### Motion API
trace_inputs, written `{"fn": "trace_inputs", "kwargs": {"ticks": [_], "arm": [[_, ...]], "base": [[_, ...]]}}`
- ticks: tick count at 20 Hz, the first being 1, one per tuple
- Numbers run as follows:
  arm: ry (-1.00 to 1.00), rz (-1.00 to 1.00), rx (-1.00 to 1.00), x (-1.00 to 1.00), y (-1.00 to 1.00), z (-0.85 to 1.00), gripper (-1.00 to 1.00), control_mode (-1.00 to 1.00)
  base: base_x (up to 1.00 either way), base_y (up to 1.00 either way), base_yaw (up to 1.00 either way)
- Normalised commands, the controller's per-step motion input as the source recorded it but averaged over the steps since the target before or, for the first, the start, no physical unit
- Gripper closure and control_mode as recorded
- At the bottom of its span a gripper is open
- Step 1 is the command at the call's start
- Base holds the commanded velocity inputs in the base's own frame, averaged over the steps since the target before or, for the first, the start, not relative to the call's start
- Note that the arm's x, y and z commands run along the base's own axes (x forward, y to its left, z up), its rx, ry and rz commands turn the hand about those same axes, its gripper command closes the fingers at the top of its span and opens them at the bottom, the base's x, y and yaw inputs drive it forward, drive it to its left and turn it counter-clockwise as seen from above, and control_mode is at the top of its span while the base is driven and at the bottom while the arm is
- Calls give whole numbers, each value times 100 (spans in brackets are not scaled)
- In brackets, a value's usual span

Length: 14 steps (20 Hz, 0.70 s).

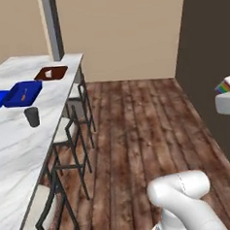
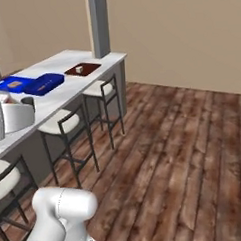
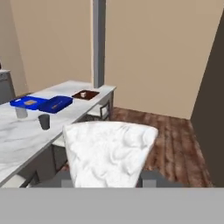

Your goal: Take the cakes from the fridge and place them on the empty tray on the dining counter.

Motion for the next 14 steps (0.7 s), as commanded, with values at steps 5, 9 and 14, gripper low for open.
{"fn": "trace_inputs", "kwargs": {"ticks": [5,9,14], "arm": [[0,0,0,0,0,0,100,100],[0,0,0,0,0,0,100,100],[0,0,0,0,0,0,100,100]], "base": [[100,-46,33],[100,-40,30],[100,-59,31]]}}
